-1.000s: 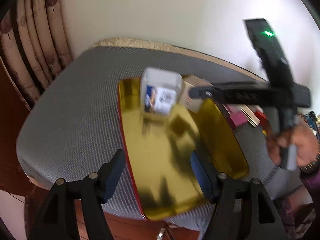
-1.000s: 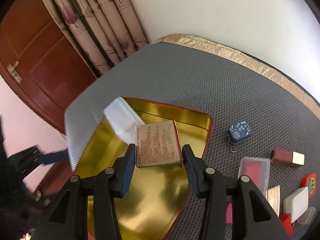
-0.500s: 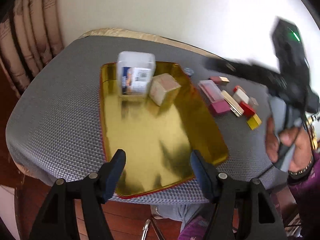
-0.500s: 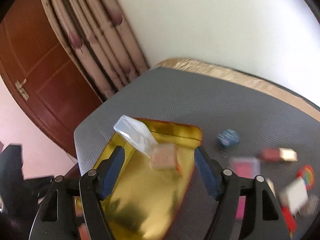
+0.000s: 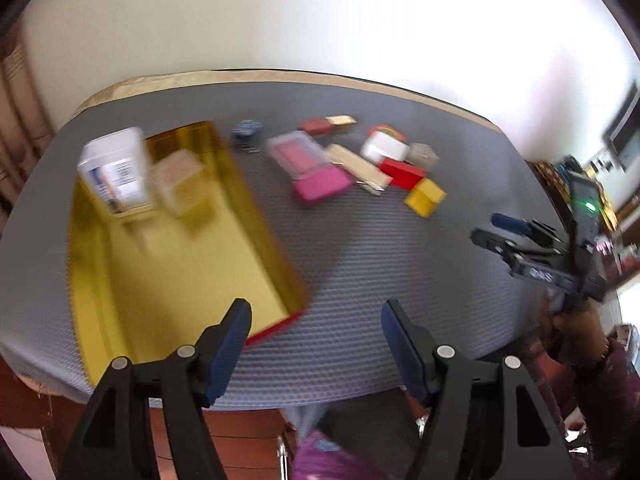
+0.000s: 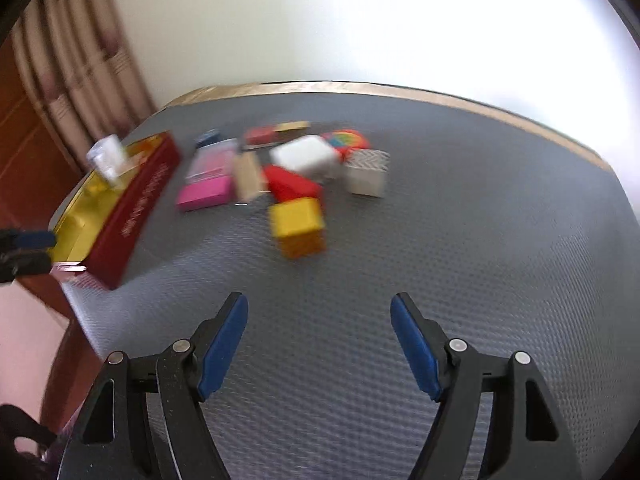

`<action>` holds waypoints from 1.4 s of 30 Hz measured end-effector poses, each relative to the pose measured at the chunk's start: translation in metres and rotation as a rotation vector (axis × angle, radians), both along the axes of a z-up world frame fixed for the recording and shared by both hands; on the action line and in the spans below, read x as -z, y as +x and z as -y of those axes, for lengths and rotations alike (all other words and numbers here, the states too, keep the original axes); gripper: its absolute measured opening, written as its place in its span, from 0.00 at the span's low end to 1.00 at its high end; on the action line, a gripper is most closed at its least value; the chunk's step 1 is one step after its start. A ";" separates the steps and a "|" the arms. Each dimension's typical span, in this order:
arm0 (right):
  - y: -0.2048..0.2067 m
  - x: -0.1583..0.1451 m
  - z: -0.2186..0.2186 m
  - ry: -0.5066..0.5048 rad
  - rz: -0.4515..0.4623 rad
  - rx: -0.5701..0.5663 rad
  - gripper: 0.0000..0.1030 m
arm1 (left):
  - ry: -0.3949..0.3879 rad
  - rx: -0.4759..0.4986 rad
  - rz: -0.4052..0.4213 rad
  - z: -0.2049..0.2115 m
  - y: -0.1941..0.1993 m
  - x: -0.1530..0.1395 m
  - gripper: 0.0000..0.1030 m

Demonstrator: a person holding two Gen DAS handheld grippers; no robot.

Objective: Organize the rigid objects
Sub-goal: 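Move the left gripper back over the scattered objects toward the pink block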

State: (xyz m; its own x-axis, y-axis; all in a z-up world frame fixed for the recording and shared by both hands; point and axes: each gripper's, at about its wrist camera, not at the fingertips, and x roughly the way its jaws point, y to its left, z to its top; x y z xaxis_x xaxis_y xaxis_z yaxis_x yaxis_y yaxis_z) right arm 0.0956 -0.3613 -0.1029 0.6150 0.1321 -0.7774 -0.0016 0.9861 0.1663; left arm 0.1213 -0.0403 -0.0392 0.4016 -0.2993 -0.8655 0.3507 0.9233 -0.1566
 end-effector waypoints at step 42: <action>0.007 0.014 0.085 0.205 0.033 0.133 0.95 | 0.121 0.118 -0.161 0.097 0.137 0.086 0.68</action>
State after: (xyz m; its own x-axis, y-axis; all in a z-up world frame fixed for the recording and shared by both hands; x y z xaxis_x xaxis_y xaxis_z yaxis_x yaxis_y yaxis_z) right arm 0.1023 -0.4464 -0.1168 0.6618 0.2009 -0.7222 0.1175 0.9237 0.3646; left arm 0.2583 -0.1372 -0.1251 0.2239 -0.2264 -0.9480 0.4369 0.8928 -0.1100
